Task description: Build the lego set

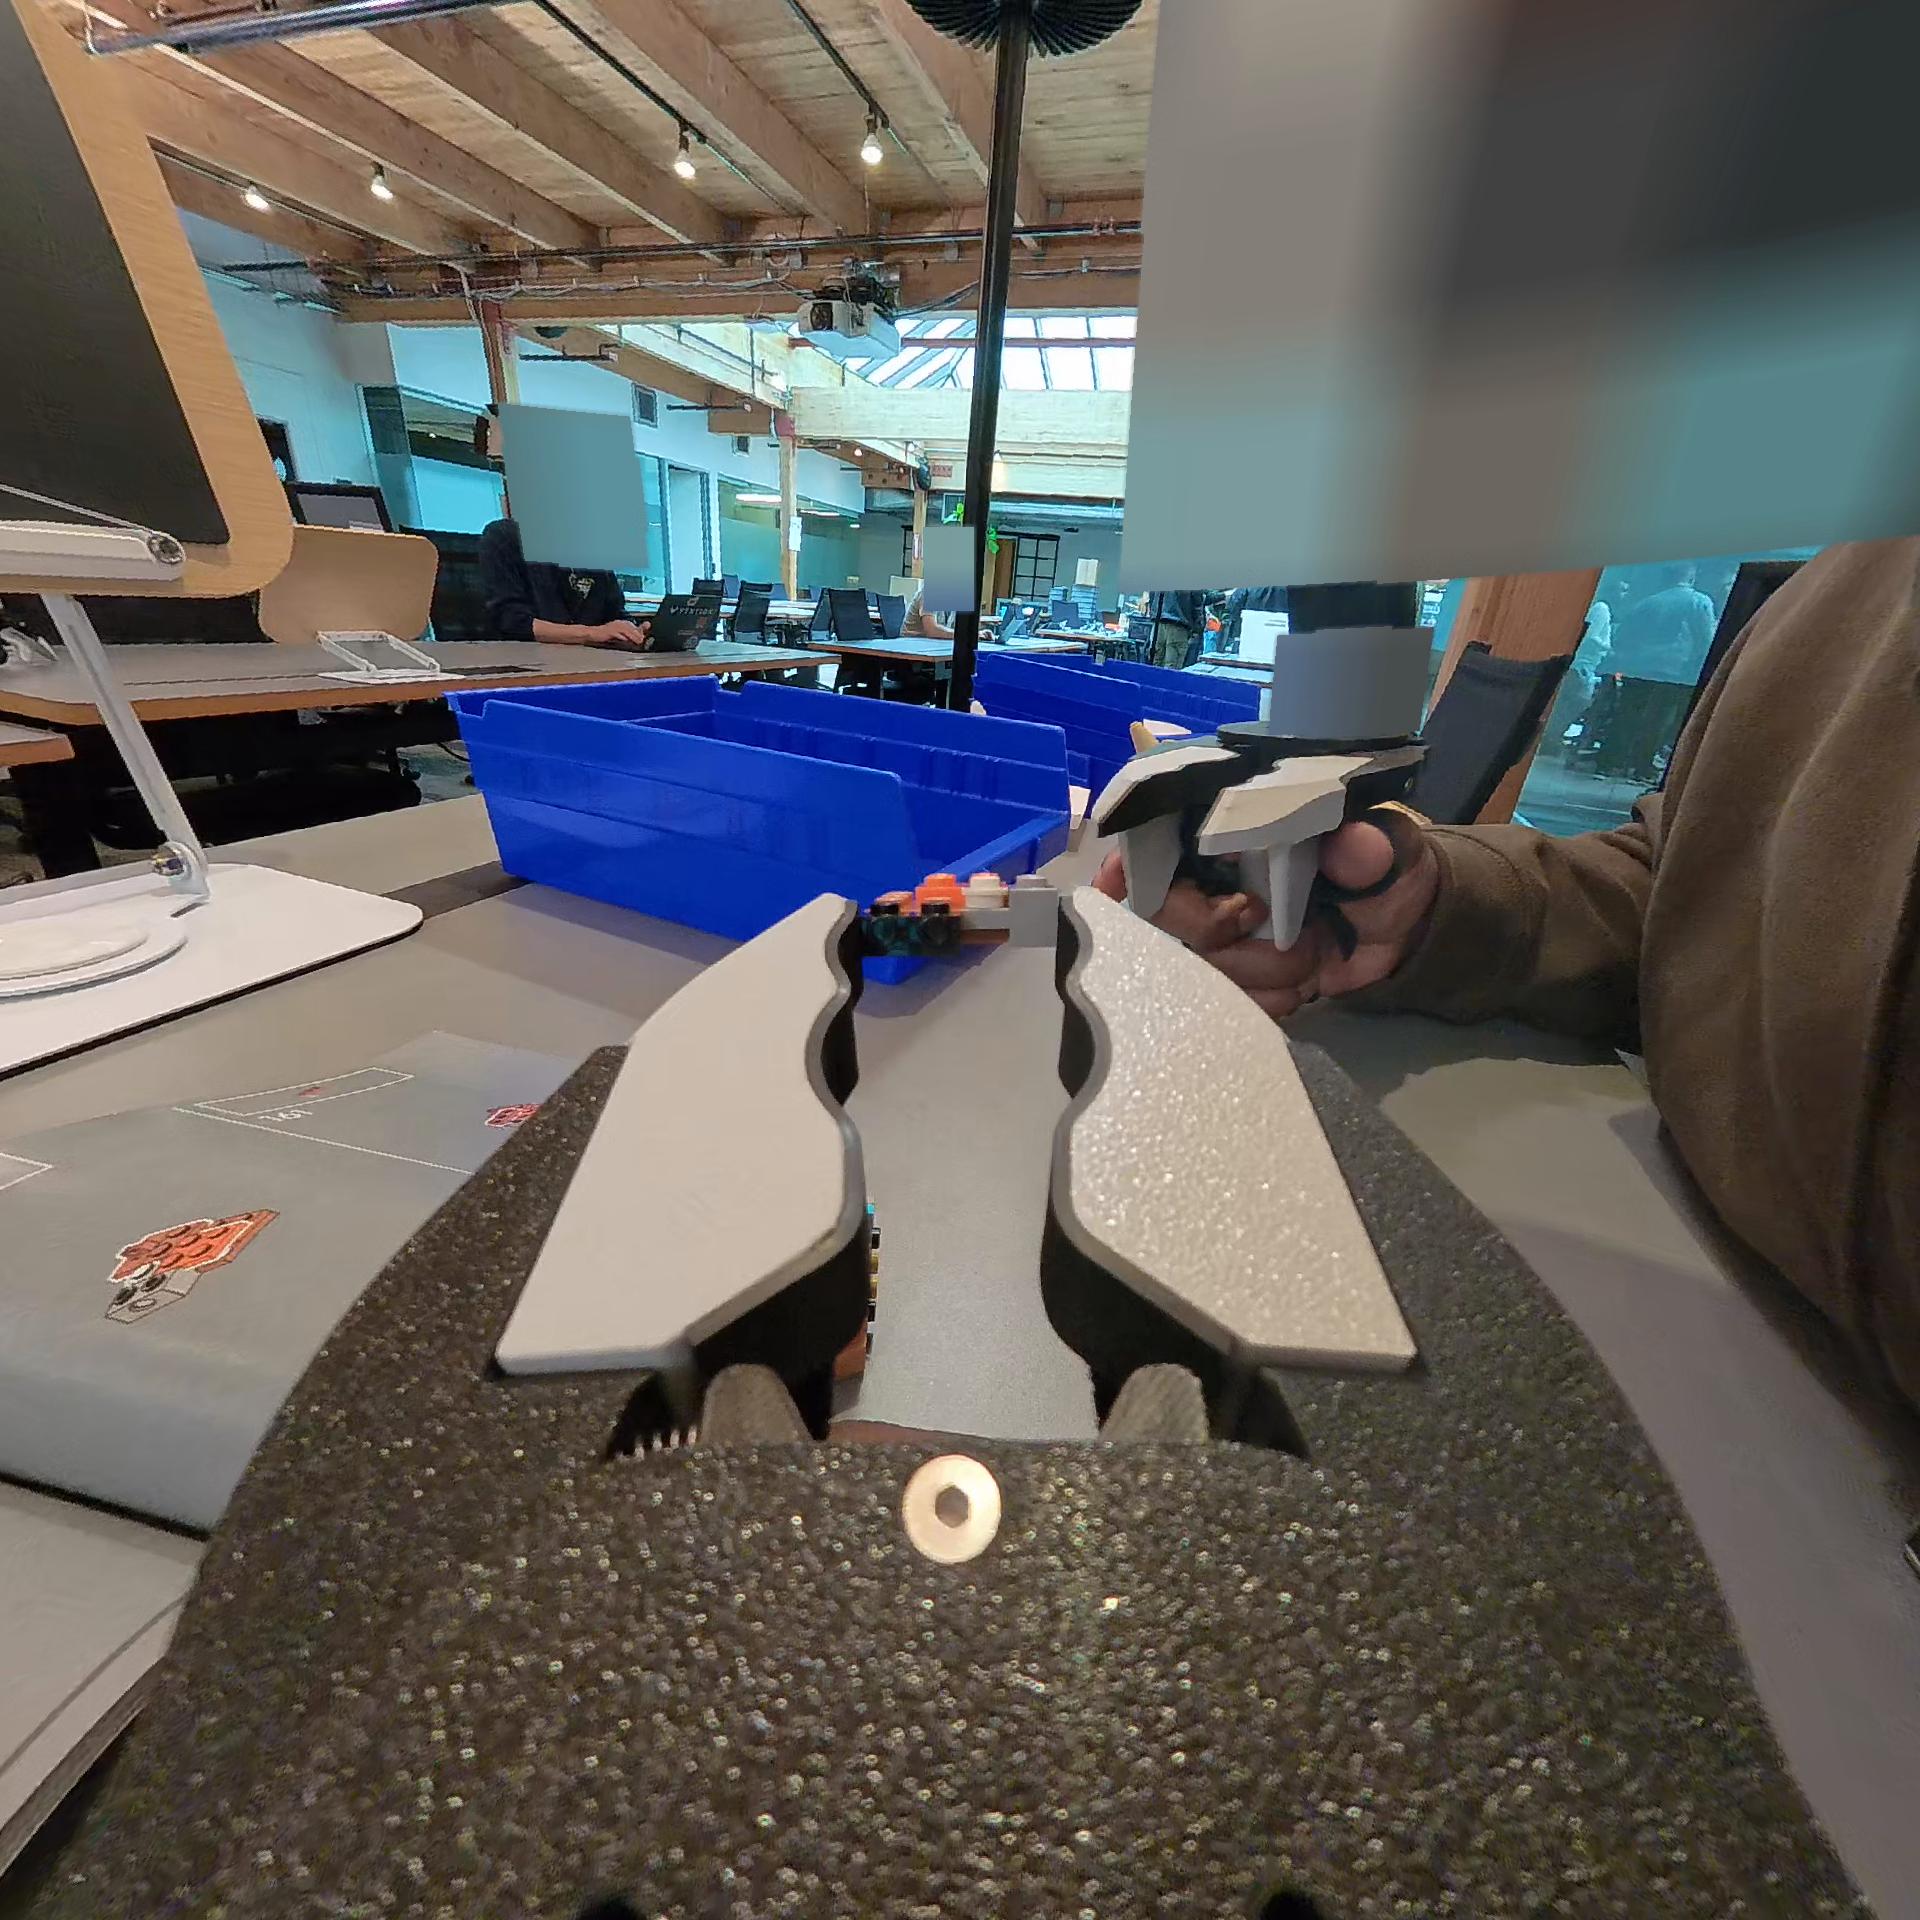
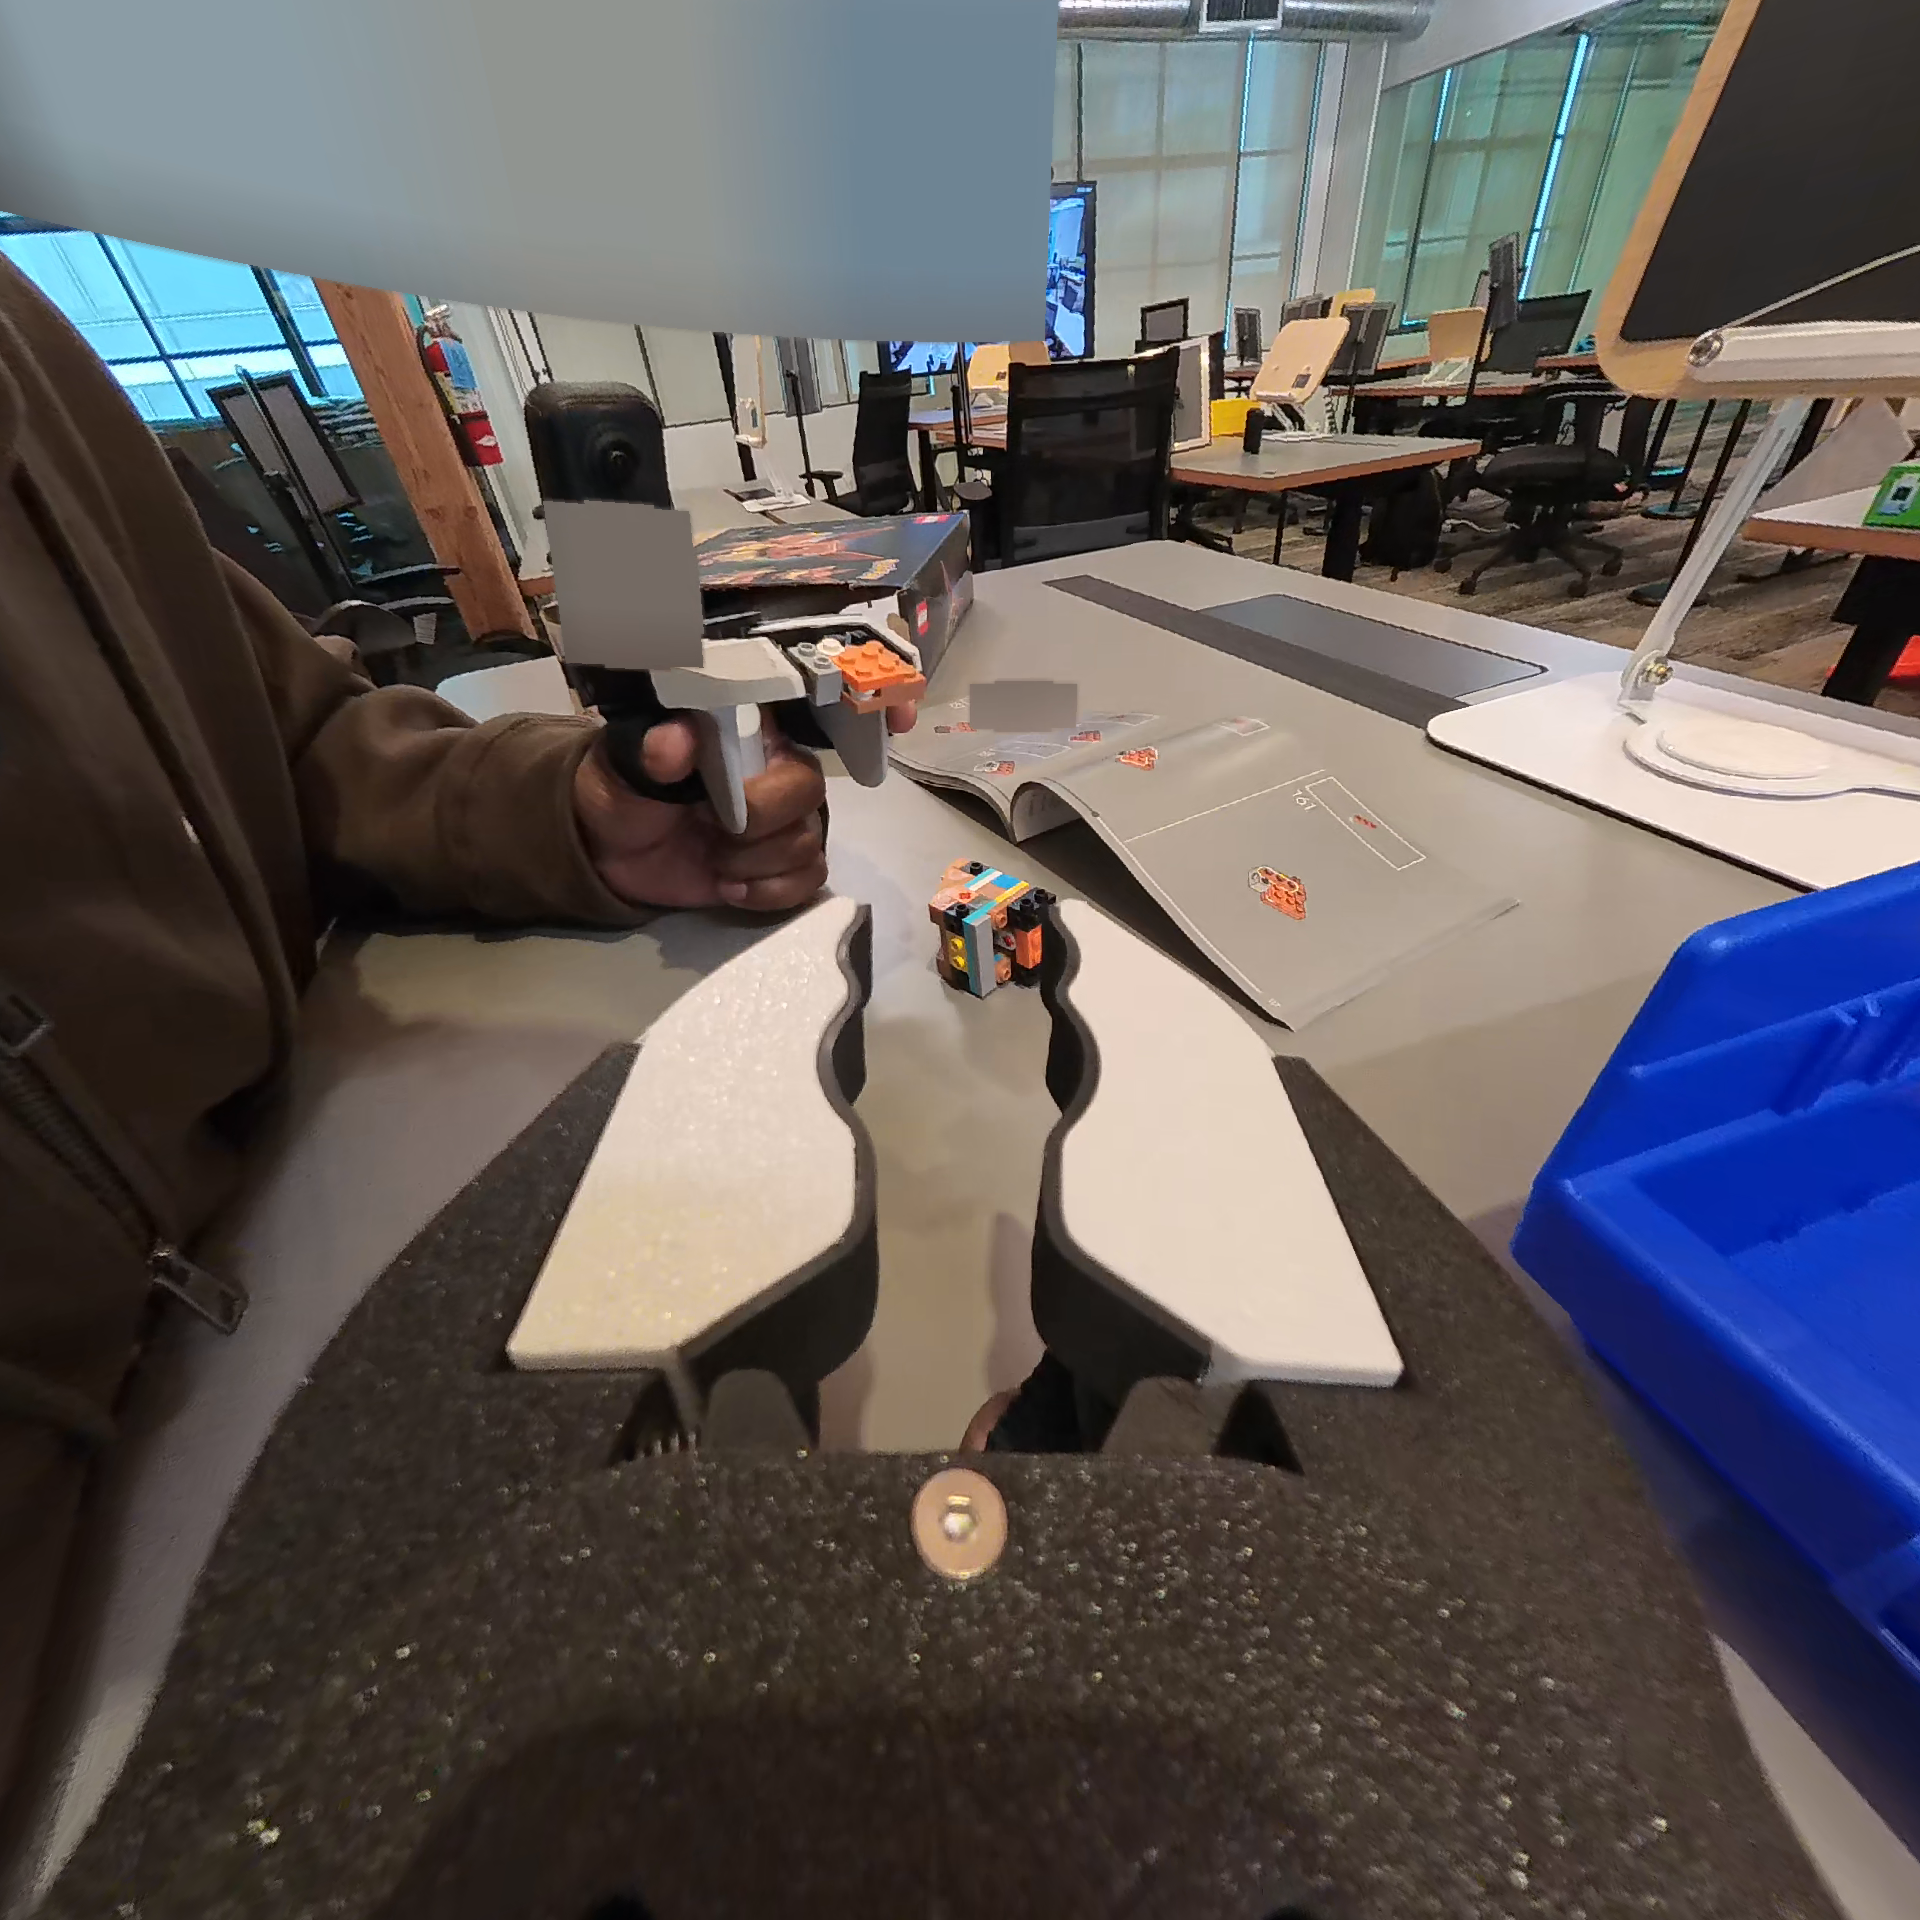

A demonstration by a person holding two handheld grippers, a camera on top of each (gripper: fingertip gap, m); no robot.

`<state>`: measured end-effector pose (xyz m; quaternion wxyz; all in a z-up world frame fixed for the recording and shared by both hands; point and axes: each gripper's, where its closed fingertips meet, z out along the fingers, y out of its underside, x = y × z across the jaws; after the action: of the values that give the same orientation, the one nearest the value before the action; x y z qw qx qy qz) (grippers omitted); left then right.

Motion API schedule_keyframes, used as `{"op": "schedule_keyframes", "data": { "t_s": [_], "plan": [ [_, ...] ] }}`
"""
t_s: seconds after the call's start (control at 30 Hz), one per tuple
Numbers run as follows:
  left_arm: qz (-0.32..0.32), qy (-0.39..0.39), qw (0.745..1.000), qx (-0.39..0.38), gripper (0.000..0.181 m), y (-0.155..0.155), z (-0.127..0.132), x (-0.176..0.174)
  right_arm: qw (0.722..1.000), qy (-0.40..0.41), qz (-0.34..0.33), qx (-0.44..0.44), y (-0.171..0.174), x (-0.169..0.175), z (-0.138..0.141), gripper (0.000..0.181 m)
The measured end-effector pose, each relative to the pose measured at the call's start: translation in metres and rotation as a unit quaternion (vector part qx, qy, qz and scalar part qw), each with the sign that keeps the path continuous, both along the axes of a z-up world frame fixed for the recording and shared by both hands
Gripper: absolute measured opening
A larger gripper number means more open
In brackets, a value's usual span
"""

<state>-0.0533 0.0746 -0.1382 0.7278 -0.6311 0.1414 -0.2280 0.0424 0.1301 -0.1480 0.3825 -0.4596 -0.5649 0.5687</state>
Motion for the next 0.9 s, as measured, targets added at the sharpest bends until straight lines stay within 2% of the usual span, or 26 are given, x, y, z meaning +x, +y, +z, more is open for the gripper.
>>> {"op": "schedule_keyframes", "data": {
  "t_s": [0.13,0.3,0.9],
  "plan": [
    [0.0,0.0,1.0,0.0,0.035,0.0,0.0,0.0,1.0,-0.009,-0.001,0.013,-0.001,-0.001,-0.005,0.031],
    [-0.001,0.001,1.0,0.001,0.035,0.0,0.0,0.001,0.998,-0.057,0.016,0.037,-0.01,-0.007,-0.029,0.03],
    [-0.001,0.0,1.0,-0.001,0.035,0.0,0.0,0.001,0.998,-0.053,0.02,0.024,-0.01,-0.006,-0.027,0.029]
  ]
}}
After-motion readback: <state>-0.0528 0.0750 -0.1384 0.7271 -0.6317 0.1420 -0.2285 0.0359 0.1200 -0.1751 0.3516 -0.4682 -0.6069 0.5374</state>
